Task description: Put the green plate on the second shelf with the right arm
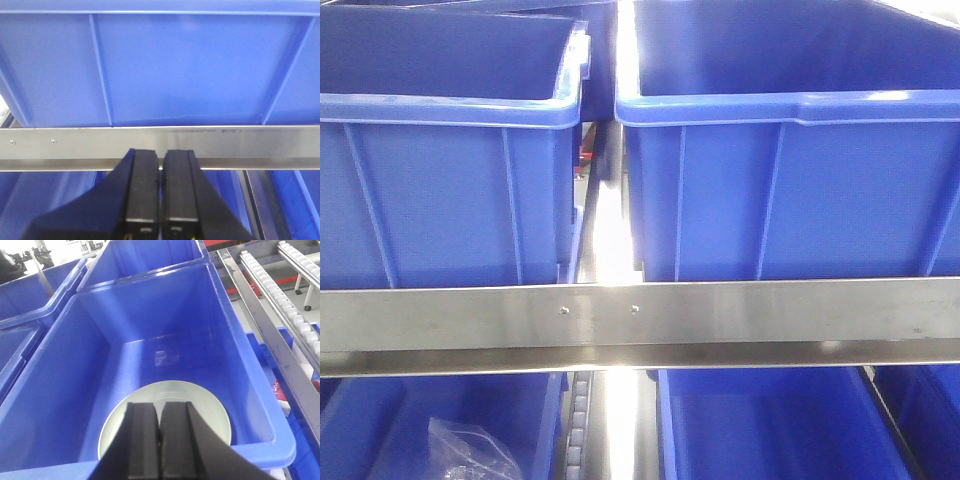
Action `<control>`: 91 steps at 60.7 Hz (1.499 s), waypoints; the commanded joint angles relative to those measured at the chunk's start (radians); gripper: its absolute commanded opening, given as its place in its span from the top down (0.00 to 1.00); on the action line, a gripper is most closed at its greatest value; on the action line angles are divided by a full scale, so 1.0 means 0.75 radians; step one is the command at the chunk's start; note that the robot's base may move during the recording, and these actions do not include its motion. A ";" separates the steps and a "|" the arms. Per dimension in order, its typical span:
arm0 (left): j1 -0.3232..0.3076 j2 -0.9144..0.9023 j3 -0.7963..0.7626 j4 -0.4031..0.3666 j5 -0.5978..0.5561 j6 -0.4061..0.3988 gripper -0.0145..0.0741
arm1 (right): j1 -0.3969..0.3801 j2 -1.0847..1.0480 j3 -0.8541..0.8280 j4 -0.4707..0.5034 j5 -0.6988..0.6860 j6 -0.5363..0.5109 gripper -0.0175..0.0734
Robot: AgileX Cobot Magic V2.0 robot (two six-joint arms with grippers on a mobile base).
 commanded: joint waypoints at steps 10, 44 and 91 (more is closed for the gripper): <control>-0.010 -0.028 0.053 -0.008 -0.108 0.000 0.70 | -0.005 -0.004 -0.038 -0.014 -0.116 -0.016 0.75; -0.010 -0.028 0.053 -0.008 -0.108 0.000 0.70 | -0.006 -0.375 0.353 -0.021 -0.107 -0.102 0.75; -0.010 -0.028 0.053 -0.008 -0.108 0.000 0.70 | -0.114 -0.929 0.700 -0.022 -0.039 -0.143 0.75</control>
